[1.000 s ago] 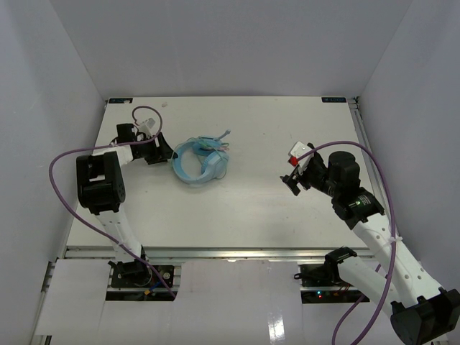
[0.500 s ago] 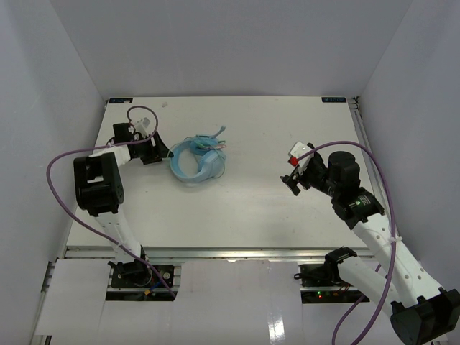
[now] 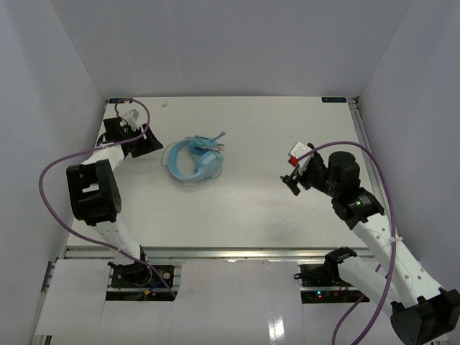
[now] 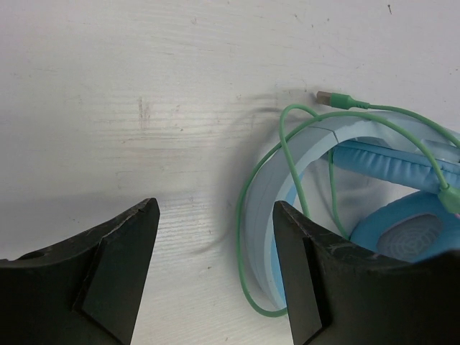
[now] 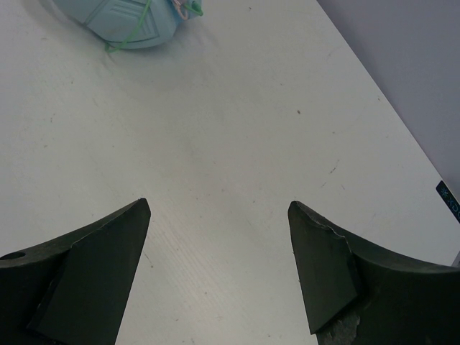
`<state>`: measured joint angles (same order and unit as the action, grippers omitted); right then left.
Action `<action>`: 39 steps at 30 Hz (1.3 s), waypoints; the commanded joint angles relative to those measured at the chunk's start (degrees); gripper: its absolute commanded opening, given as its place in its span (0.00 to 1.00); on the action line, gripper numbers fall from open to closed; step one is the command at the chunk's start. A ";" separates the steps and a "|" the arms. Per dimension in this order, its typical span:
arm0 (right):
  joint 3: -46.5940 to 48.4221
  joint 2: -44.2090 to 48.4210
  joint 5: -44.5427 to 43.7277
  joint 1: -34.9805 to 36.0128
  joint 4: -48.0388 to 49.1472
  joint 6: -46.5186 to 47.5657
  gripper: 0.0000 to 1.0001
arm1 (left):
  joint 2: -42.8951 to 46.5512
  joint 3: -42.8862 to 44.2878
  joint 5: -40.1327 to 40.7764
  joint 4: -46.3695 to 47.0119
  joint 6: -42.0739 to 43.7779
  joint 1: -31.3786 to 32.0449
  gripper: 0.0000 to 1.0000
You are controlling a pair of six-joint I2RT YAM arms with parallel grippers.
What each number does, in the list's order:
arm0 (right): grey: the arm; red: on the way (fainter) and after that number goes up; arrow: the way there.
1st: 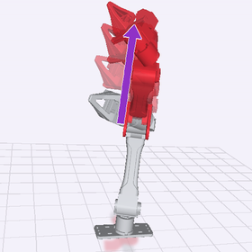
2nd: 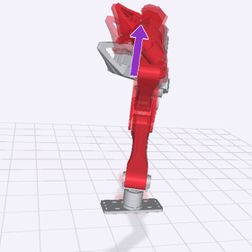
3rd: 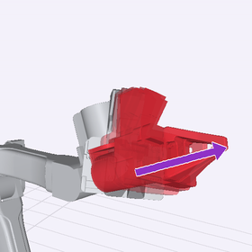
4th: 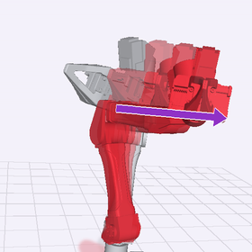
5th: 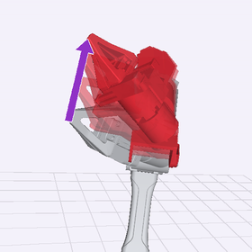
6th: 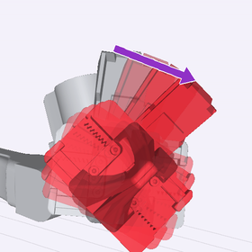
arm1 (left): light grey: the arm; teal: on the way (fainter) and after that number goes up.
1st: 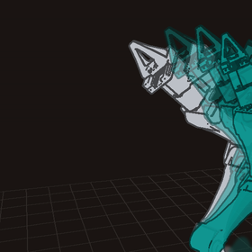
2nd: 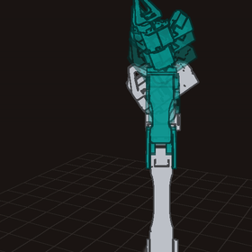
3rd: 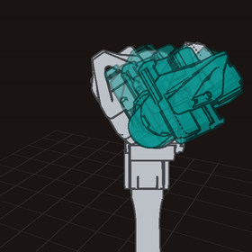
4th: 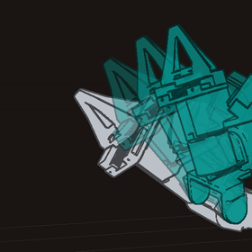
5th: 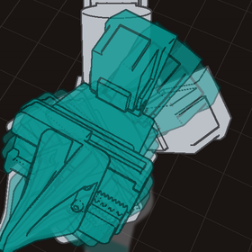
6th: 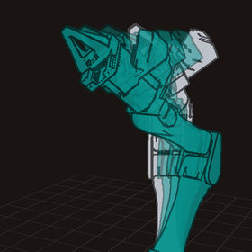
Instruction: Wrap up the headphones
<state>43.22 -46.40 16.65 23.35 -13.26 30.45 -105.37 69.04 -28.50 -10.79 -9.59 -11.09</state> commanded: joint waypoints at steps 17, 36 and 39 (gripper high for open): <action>0.46 0.81 0.25 -0.15 -1.65 0.32 0.87 | 31.74 -15.66 6.24 5.98 -7.81 -2.88 0.88; 2.99 -0.05 -0.14 -0.15 -3.20 -10.30 0.90 | 60.20 -25.72 -20.93 3.19 -21.53 1.64 0.98; 3.25 -0.60 -0.82 -0.15 -2.42 -13.24 0.90 | 61.83 -27.78 -20.23 3.40 -21.96 3.81 0.98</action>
<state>43.63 -46.43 16.65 23.35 -17.12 22.61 -46.08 43.50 -46.22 -6.72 -29.13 -9.62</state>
